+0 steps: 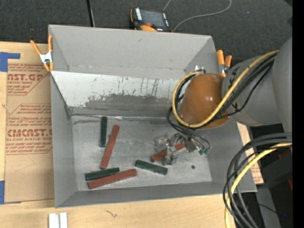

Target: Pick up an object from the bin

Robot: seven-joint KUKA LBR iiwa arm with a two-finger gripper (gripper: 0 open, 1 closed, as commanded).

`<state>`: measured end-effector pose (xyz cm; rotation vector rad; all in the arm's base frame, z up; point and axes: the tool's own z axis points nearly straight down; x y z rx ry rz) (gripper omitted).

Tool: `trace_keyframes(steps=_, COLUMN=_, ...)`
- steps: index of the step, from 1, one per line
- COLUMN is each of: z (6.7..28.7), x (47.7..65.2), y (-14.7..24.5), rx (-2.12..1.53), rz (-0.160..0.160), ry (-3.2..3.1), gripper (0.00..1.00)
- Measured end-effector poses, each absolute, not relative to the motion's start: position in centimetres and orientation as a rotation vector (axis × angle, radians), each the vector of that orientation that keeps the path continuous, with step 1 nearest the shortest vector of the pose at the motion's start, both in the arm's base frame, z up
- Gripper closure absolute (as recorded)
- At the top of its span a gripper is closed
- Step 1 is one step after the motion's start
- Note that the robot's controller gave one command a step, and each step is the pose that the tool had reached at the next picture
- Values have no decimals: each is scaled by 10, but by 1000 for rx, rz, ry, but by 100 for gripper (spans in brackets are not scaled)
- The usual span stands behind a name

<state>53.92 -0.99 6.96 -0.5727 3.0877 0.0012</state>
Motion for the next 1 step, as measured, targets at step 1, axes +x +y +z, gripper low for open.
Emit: trace_keyframes(steps=1, z=233, x=562, y=33, rx=-663, rz=-1, ry=3058, gripper=100)
